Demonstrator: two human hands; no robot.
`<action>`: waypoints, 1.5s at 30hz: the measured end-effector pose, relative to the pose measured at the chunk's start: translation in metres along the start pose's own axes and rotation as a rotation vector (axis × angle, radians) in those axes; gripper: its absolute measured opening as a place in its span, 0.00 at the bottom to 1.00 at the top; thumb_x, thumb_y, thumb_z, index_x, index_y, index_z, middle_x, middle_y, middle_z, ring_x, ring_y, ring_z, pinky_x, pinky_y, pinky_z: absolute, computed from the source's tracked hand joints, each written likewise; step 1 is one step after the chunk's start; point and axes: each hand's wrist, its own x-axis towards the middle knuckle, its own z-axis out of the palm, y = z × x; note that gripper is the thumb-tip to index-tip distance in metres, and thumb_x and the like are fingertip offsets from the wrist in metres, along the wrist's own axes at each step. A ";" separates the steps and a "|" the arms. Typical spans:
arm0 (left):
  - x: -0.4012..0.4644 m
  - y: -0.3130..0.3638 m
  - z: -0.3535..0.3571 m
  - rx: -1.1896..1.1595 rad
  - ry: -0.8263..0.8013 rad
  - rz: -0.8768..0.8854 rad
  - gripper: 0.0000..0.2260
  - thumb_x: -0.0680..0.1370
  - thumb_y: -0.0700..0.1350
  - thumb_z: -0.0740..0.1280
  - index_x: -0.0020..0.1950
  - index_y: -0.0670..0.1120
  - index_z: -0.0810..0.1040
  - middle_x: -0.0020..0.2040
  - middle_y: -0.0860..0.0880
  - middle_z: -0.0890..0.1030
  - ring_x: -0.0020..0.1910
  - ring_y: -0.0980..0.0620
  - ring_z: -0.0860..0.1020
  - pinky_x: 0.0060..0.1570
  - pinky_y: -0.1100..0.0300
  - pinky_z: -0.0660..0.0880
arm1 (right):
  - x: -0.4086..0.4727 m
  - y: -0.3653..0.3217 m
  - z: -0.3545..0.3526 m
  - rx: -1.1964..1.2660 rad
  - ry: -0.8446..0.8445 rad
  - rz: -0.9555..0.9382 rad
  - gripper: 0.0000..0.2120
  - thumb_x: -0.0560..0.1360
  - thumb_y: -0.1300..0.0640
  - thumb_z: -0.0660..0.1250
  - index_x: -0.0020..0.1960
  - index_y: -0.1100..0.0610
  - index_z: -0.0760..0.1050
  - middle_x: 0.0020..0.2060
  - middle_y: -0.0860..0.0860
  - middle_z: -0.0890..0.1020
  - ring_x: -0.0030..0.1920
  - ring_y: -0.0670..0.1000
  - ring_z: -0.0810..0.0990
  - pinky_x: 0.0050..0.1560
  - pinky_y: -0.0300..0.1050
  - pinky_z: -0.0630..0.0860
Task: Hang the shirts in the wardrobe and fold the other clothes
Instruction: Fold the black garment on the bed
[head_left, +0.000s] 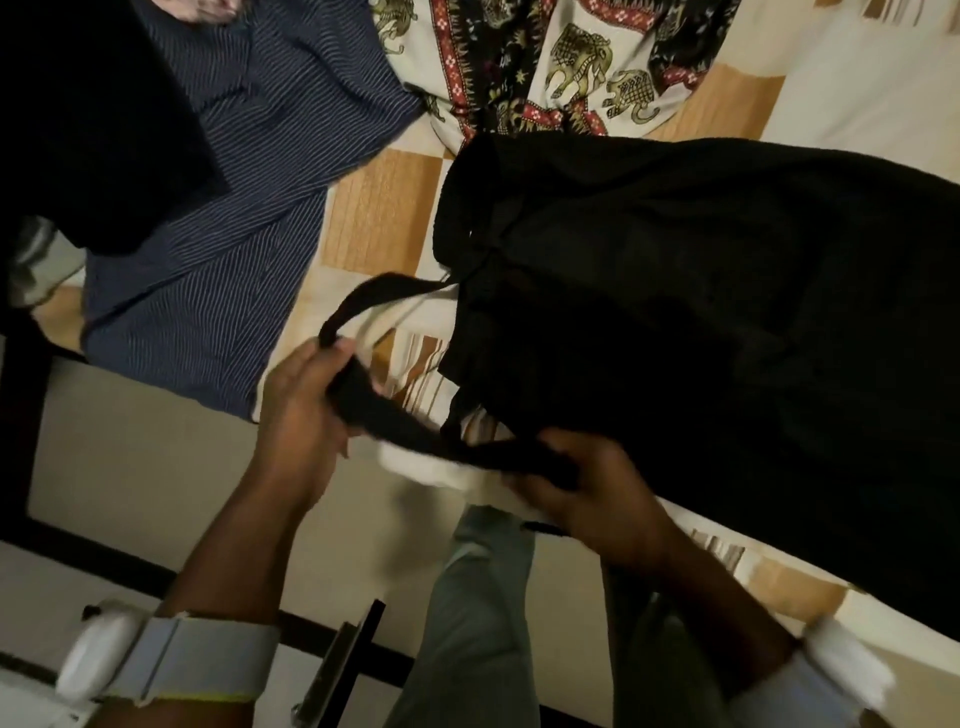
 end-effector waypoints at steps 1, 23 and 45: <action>0.002 0.016 0.009 0.024 -0.107 0.067 0.06 0.84 0.45 0.62 0.50 0.46 0.76 0.39 0.49 0.82 0.32 0.50 0.76 0.35 0.54 0.74 | 0.000 -0.009 -0.020 0.142 0.120 0.022 0.03 0.79 0.56 0.71 0.52 0.52 0.82 0.44 0.52 0.85 0.45 0.48 0.85 0.46 0.46 0.83; 0.017 -0.037 0.113 1.035 -0.137 0.706 0.33 0.67 0.69 0.74 0.66 0.53 0.77 0.70 0.49 0.67 0.65 0.51 0.73 0.53 0.54 0.80 | 0.000 0.051 -0.001 -0.705 0.456 0.162 0.33 0.72 0.31 0.68 0.69 0.50 0.72 0.59 0.53 0.76 0.55 0.56 0.75 0.52 0.52 0.75; 0.028 -0.046 0.034 1.546 -0.564 0.989 0.26 0.68 0.58 0.80 0.63 0.51 0.81 0.67 0.46 0.77 0.63 0.39 0.74 0.59 0.42 0.70 | -0.061 0.092 -0.030 -0.265 0.485 0.015 0.13 0.77 0.44 0.59 0.58 0.48 0.70 0.51 0.47 0.76 0.49 0.46 0.74 0.48 0.49 0.77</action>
